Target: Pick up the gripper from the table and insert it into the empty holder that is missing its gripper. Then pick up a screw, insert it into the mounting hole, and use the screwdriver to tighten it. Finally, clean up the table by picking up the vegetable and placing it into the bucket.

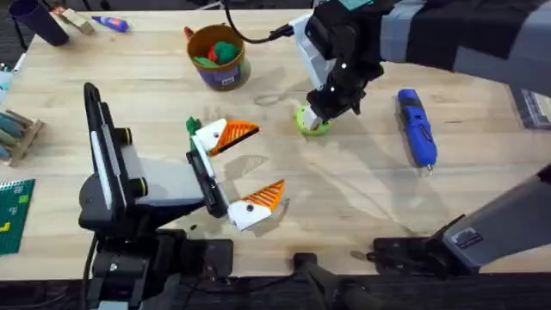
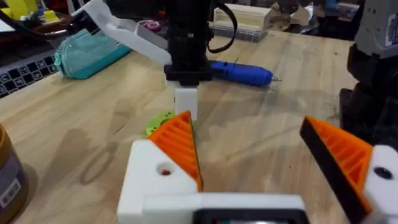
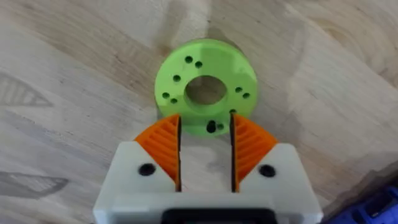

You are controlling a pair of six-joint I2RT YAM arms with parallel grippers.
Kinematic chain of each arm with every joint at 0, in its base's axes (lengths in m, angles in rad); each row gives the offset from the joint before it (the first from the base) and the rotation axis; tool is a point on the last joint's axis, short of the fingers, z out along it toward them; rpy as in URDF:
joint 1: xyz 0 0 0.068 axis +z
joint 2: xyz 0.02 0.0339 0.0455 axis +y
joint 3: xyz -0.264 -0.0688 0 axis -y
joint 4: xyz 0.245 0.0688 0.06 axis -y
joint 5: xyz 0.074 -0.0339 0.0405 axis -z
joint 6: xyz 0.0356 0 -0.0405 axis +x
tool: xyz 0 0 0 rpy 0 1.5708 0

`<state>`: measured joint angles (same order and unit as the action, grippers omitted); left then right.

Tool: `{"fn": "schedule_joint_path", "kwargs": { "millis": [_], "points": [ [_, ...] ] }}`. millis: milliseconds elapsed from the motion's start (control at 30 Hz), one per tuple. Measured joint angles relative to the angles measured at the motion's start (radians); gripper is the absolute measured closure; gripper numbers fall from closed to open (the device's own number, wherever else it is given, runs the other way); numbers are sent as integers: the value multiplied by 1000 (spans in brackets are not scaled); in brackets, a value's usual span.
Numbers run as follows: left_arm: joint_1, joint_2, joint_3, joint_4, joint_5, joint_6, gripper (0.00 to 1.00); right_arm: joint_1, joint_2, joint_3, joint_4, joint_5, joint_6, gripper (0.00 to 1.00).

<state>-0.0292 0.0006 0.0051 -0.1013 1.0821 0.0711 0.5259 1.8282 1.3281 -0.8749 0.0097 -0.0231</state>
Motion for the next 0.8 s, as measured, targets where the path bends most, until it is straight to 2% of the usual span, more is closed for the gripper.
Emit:
{"fn": "schedule_joint_path", "kwargs": {
  "millis": [200, 633, 800],
  "points": [
    [0, 0, 0, 0, 0, 0, 15, 0, 0, 0, -2, 0, 0, 670],
    [0, 0, 0, 0, 0, 0, 15, 0, 0, 0, -9, 31, 0, 698],
    [0, 0, 0, 0, 0, 0, 15, 0, 0, 0, -9, 34, 0, 745]
  ]
}}
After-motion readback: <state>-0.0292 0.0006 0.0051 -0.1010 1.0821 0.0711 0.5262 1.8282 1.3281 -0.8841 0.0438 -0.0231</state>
